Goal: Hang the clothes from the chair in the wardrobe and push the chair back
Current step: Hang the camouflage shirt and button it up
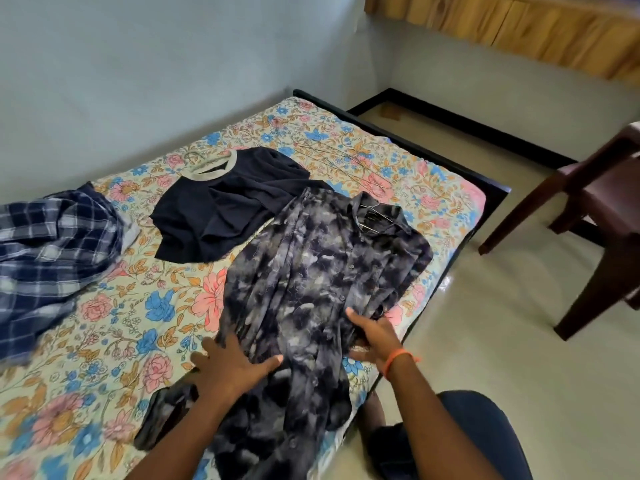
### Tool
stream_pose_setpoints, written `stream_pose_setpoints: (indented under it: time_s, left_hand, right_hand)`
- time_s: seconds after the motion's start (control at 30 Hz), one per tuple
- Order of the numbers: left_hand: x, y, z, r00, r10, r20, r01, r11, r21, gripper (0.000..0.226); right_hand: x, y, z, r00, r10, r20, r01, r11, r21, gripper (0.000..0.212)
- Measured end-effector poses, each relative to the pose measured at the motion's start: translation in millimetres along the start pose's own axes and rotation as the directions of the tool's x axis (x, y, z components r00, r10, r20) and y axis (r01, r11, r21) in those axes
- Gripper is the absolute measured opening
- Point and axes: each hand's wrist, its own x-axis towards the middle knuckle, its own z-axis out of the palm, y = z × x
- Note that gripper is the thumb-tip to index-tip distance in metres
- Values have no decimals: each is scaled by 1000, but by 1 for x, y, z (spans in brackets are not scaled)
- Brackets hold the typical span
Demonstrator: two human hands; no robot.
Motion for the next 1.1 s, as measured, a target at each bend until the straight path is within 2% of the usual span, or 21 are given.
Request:
stream_pose_setpoints:
  time_s: [0.07,0.1,0.13,0.17,0.23,0.3,0.37,0.43,0.47,0.5,0.53,0.6,0.63,0.67,0.7,0.73,0.8,0.87,0.93,1.0,1.1]
  left_hand:
    - [-4,-4,7,999,9,44,-6,998,-64,151]
    - [-6,-3,9,998,37,54,-32,996,-86,148]
    - [-8,0,8,995,88,49,-81,988,-128,133]
    - [-10,4,7,989,145,32,-136,972,-192,105]
    - [-10,16,4,967,255,-16,-244,901,-359,47]
    - [-13,35,0,947,322,-16,-277,786,-553,20]
    - [-14,58,-8,912,399,-91,-356,662,-659,16]
    - [-11,86,-18,866,452,-214,-469,589,-658,15]
    - [-10,100,-23,845,469,-256,-513,577,-635,14]
    - [-7,111,-26,826,472,-306,-555,595,-581,16]
    - [-3,119,-27,813,459,-359,-582,640,-501,22]
    - [1,123,-24,820,381,-428,-522,804,-283,47]
    - [4,119,-19,823,350,-448,-463,869,-172,63]
    - [7,116,-15,806,348,-479,-423,905,-54,79]
    - [12,111,-11,774,382,-505,-405,912,68,92]
    - [20,109,-8,737,447,-507,-417,891,181,102]
    - [41,110,-9,685,574,-449,-460,818,344,115]
    - [64,117,-12,723,607,-332,-493,788,368,118]
    - [87,128,-14,795,551,-254,-478,826,297,122]
    - [103,140,-16,845,486,-222,-427,864,266,133]
    - [126,161,-22,906,397,-148,-358,904,235,152]
  right_hand:
    - [-15,9,10,980,54,189,-41,997,-70,67]
    - [-19,13,14,969,73,237,-40,989,-140,71]
    - [-23,15,19,963,84,254,-35,981,-190,76]
    - [-24,16,23,965,98,244,-39,971,-236,77]
    - [-28,10,27,972,69,225,-3,959,-282,52]
    - [-23,-15,23,990,-48,135,80,967,-242,28]
    - [-18,-55,13,964,-250,-86,237,961,-142,20]
    - [-15,-99,-1,803,-487,-344,419,871,-256,32]
    - [-16,-116,-7,715,-584,-384,463,808,-364,41]
    - [-15,-125,-12,661,-647,-379,471,752,-461,44]
    - [-10,-128,-16,651,-678,-340,463,710,-530,41]
    - [0,-119,-20,748,-622,-230,312,636,-706,34]
    - [3,-107,-22,810,-556,-186,199,559,-805,35]
    - [8,-98,-24,850,-501,-164,98,455,-885,37]
    - [12,-92,-26,851,-499,-166,28,358,-933,40]
    - [15,-92,-28,817,-553,-165,4,291,-957,42]
    - [26,-107,-31,710,-691,-135,77,266,-961,44]
    - [46,-134,-32,614,-780,-122,175,285,-942,47]
    - [69,-170,-30,590,-799,-119,208,292,-933,52]
    - [95,-208,-26,615,-779,-125,190,299,-935,46]
    - [149,-255,-20,699,-703,-132,158,331,-930,42]
